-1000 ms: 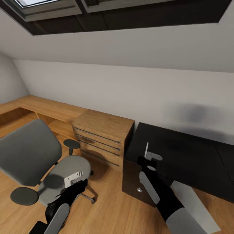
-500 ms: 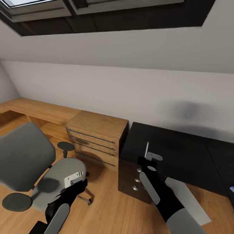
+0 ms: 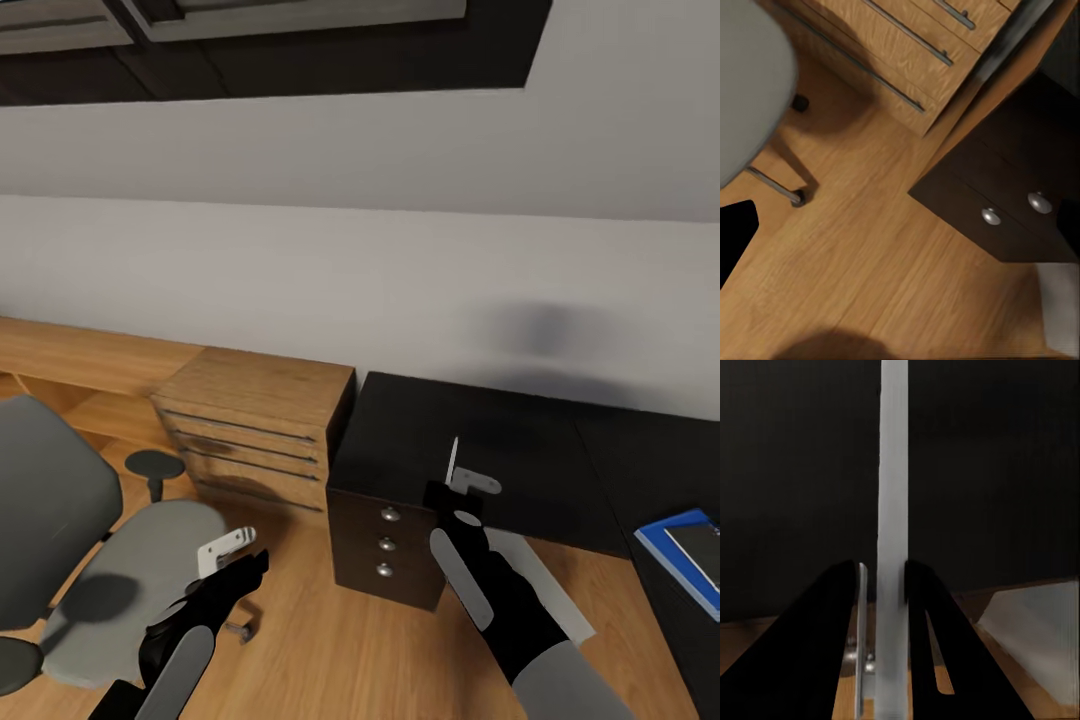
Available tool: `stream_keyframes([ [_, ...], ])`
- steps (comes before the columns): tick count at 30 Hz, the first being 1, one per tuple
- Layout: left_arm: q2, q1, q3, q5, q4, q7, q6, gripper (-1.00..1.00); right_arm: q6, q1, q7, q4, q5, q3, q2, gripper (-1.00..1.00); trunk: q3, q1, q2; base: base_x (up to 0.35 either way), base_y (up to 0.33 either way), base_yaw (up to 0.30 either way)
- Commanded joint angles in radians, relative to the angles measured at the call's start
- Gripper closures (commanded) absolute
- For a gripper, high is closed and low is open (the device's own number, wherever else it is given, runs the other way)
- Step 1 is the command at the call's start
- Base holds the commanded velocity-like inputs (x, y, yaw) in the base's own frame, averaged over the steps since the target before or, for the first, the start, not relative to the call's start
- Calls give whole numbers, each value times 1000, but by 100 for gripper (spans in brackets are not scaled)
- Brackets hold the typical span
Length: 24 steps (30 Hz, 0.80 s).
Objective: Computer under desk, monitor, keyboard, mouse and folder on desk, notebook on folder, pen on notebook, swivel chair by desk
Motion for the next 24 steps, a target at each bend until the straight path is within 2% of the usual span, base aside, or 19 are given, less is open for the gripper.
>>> stream_keyframes([
  [1,1,-1,-2,7,-2,9,1,-100,5,-1,-7,-1,-3,2,0,100,-2,1,-2,-6,-9,-269],
  [7,3,-1,-1,7,-5,9,-1,-100,3,-1,-7,-2,-4,3,0,100,-2,1,-2,-2,-3,-126],
  [18,5,-1,3,7,-6,9,-3,-100,0,-1,-7,-2,-3,2,-1,100,-2,1,-2,0,0,-7],
  [24,5,-1,3,7,-2,9,-2,-100,-1,-1,-6,-2,-3,2,-11,100,5,1,-2,0,0,-20],
])
